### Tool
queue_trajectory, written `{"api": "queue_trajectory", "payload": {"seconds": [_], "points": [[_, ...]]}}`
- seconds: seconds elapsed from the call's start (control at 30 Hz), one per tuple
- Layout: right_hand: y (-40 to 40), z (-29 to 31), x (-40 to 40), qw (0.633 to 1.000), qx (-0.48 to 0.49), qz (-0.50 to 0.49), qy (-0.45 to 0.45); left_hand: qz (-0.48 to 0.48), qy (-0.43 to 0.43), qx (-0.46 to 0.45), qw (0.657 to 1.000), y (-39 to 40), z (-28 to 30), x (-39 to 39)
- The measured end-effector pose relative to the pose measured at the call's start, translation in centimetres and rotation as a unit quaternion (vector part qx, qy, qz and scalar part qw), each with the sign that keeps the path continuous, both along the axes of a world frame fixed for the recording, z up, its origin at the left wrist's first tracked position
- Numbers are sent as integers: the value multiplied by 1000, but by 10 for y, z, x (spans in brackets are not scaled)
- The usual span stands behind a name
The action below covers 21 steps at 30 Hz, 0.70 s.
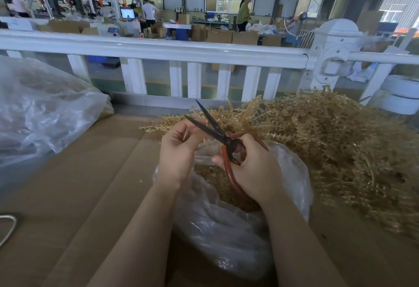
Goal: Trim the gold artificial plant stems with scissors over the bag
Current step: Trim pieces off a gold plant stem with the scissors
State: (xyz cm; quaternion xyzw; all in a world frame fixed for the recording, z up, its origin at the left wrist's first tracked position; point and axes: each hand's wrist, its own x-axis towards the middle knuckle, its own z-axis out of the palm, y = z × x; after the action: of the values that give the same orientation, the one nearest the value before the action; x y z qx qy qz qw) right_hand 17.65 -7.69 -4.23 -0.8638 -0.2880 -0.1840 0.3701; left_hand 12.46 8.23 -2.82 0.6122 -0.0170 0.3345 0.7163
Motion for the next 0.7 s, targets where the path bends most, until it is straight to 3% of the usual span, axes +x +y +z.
{"api": "queue_trajectory", "payload": {"seconds": [0.7], "points": [[-4, 3, -2, 998, -29, -52, -28, -53, 47, -44, 997, -4, 8, -5]]}}
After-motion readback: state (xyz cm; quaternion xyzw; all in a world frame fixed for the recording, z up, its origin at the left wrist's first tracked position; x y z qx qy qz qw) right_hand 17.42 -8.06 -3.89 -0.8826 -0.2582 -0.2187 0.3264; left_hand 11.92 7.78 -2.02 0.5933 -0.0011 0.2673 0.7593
